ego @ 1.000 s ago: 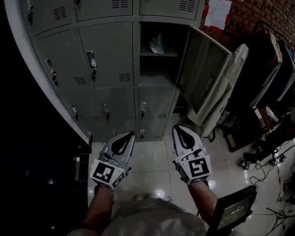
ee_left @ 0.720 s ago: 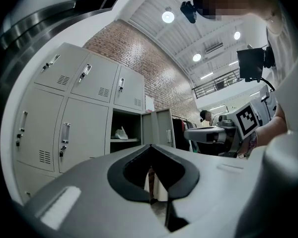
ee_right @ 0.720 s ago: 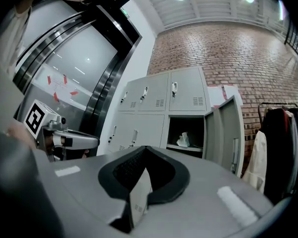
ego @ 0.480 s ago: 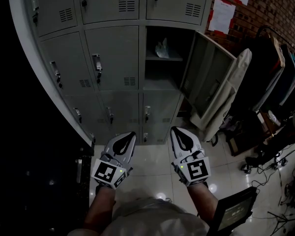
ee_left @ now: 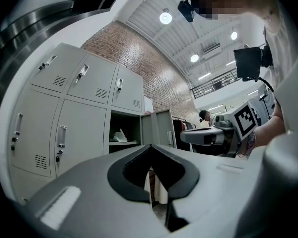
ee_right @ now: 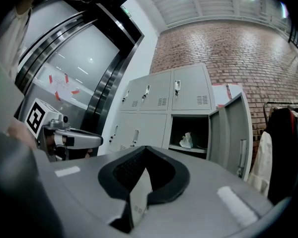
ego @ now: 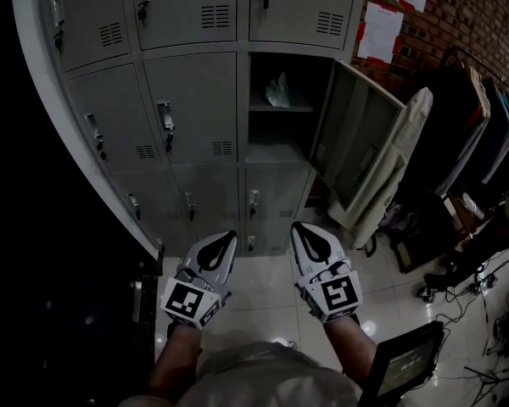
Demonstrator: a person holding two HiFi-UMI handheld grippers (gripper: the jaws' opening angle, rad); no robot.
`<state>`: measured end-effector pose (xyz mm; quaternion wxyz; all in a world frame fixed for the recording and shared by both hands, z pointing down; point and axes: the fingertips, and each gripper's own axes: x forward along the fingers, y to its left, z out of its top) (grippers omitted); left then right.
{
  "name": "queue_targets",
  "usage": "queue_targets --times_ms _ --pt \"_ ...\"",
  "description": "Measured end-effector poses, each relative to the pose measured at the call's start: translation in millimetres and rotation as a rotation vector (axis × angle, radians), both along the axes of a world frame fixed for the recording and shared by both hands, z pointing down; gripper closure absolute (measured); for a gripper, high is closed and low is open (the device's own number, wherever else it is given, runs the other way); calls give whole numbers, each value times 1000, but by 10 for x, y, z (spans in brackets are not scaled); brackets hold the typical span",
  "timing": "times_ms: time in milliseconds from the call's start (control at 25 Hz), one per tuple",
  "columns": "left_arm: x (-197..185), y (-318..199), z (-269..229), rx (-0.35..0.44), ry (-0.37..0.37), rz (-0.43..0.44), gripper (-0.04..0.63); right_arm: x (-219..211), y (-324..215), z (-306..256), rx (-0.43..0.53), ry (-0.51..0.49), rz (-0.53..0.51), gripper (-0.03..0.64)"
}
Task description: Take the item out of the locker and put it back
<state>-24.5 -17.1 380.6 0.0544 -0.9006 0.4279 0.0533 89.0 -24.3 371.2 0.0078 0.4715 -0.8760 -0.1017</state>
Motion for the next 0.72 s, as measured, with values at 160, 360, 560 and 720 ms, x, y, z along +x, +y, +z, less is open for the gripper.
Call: queue_targets --times_ms 160,360,560,720 --pt "22 -13 -10 4 3 7 595 4 -8 -15 1 -3 0 617" --pt "33 -19 7 0 4 9 595 17 -33 -7 -2 0 0 617" --pt "26 -12 26 0 4 8 595 23 -45 2 0 -1 2 617" --pt "89 5 34 2 15 17 595 88 -29 20 -11 6 11 617"
